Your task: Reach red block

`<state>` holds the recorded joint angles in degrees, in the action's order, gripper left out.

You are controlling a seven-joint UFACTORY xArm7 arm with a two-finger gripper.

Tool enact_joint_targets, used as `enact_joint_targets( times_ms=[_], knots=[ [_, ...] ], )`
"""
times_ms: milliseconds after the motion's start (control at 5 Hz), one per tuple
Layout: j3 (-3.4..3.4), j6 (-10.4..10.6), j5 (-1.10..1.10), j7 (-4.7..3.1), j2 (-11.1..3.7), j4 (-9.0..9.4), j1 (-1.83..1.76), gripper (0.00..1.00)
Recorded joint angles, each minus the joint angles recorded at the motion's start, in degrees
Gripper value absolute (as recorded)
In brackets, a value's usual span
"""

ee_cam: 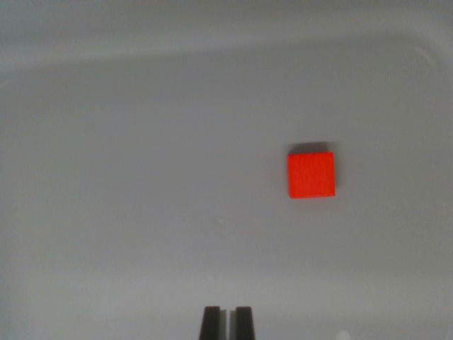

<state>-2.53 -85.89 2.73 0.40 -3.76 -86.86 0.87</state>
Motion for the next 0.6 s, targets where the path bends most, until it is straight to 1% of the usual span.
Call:
enact_joint_targets(
  times_ms=[200, 400, 600],
  knots=[
    [0.0, 0.0, 0.0, 0.0, 0.0, 0.0, 0.0, 0.0],
    [-0.05, 1.9, 0.03, -0.28, -0.95, 0.94, 0.27, 0.0],
    [-0.05, 1.9, 0.03, -0.28, -0.95, 0.94, 0.27, 0.0]
  ],
)
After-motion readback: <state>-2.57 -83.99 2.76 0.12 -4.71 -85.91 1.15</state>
